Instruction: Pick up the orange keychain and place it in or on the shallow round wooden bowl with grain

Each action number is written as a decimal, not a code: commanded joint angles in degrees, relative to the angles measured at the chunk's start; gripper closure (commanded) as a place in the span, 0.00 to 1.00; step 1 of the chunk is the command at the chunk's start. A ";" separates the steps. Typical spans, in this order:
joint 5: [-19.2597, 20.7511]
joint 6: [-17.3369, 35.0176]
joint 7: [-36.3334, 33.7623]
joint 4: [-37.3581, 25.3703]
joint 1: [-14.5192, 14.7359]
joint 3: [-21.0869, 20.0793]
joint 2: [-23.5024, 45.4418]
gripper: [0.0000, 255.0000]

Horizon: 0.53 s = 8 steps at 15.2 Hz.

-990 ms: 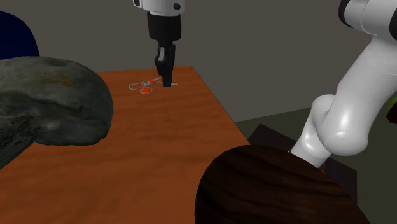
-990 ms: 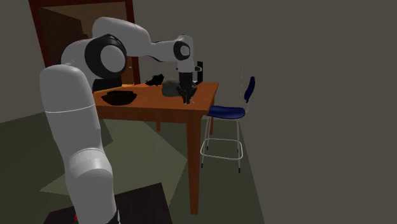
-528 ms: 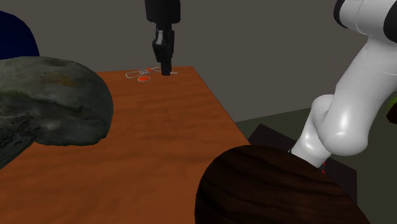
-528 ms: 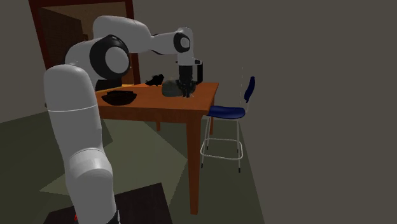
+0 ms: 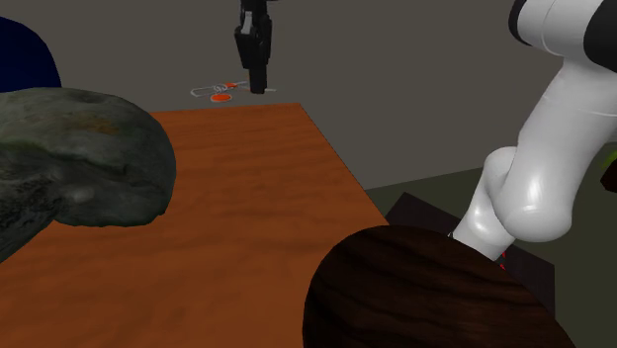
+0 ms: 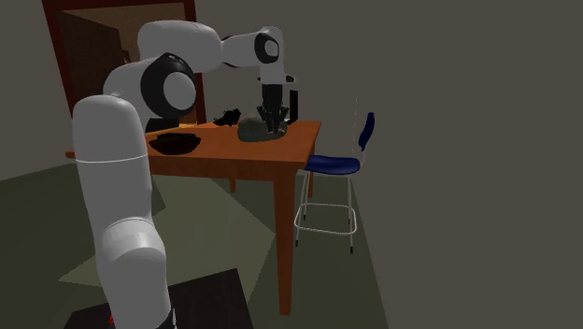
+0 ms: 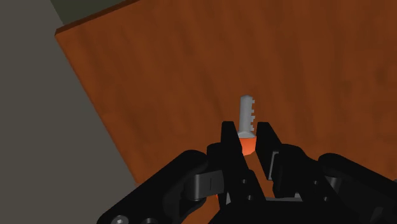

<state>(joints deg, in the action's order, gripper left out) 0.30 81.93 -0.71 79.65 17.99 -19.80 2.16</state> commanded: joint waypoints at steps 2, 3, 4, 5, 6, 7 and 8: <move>0.59 -3.01 -0.44 -4.54 0.34 -0.25 1.64 1.00; 0.79 -4.00 -0.57 -6.03 0.46 -0.33 2.18 1.00; 1.00 -5.02 -0.70 -7.59 0.59 -0.41 2.76 1.00; 1.23 -6.06 -0.84 -9.20 0.74 -0.50 3.37 1.00; 1.35 -6.56 -0.91 -9.98 0.82 -0.55 3.67 1.00; 0.77 -6.08 -1.72 -7.92 1.11 -0.87 1.98 1.00; 0.21 -5.67 -2.55 -6.02 1.43 -1.21 0.39 1.00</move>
<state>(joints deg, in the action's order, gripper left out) 0.99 76.07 -2.64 72.12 19.19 -20.76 3.95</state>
